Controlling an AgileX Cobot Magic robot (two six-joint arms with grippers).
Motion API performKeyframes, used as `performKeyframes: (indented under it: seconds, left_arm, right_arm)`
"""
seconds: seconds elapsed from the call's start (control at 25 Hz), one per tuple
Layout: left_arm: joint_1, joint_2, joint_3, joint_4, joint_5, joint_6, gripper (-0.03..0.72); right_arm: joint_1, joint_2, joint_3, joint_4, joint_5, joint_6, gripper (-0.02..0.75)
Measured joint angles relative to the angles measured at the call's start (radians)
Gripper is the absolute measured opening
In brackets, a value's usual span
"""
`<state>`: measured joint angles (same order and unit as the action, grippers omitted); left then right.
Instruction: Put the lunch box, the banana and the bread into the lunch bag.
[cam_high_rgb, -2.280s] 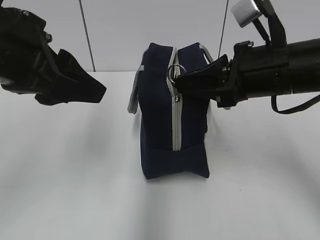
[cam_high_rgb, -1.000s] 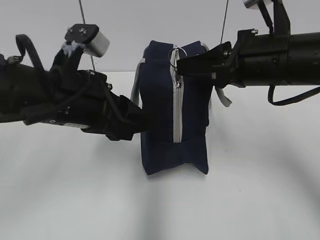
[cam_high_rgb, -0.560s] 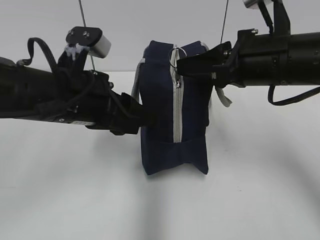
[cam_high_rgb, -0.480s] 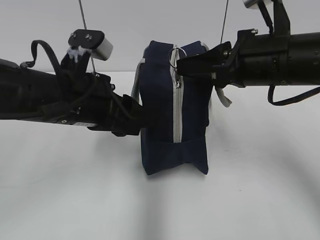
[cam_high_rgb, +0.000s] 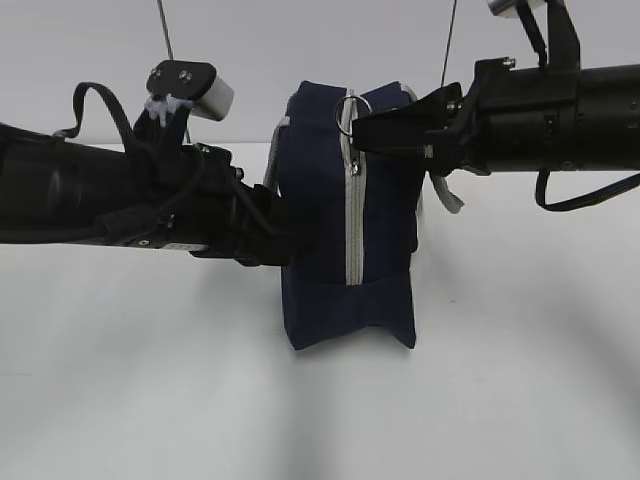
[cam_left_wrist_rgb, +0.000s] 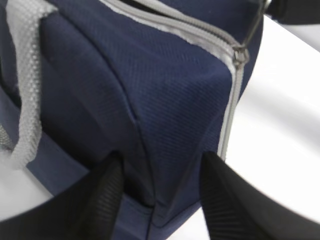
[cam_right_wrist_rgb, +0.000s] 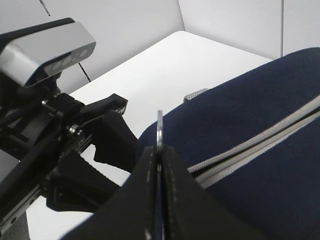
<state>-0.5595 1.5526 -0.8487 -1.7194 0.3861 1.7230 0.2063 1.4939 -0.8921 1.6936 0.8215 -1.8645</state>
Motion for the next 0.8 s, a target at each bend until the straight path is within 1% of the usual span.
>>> performKeyframes:
  seconds: [0.04, 0.12, 0.16, 0.2, 0.28, 0.32, 0.36, 0.44, 0.8]
  left_arm:
    - [0.000, 0.000, 0.000, -0.005, -0.001, 0.001, 0.328]
    - [0.000, 0.000, 0.000, -0.014, -0.003, 0.003, 0.250]
    - [0.000, 0.000, 0.000, -0.017, -0.003, 0.003, 0.210]
    - [0.000, 0.000, 0.000, -0.018, -0.003, 0.003, 0.151]
    - [0.000, 0.001, 0.000, -0.018, -0.003, 0.003, 0.060]
    - [0.000, 0.001, 0.000, -0.018, -0.003, 0.003, 0.030]
    - [0.000, 0.001, 0.000, -0.018, -0.003, 0.003, 0.015]
    - [0.000, 0.001, 0.000, -0.018, -0.001, 0.003, 0.008]
    - [0.000, 0.001, 0.000, -0.019, 0.011, 0.003, 0.007]
  right_arm:
    - [0.000, 0.000, 0.000, 0.000, 0.000, 0.000, -0.016]
    - [0.000, 0.000, 0.000, 0.000, 0.000, 0.000, -0.016]
    - [0.000, 0.000, 0.000, 0.000, 0.000, 0.000, -0.016]
    - [0.000, 0.000, 0.000, 0.000, 0.000, 0.000, -0.016]
    - [0.000, 0.000, 0.000, 0.000, 0.000, 0.000, -0.016]
    - [0.000, 0.000, 0.000, 0.000, 0.000, 0.000, -0.016]
    - [0.000, 0.000, 0.000, 0.000, 0.000, 0.002, -0.016]
    - [0.000, 0.000, 0.000, 0.000, 0.000, 0.002, -0.016]
    - [0.000, 0.000, -0.022, 0.021, -0.019, 0.002, -0.016]
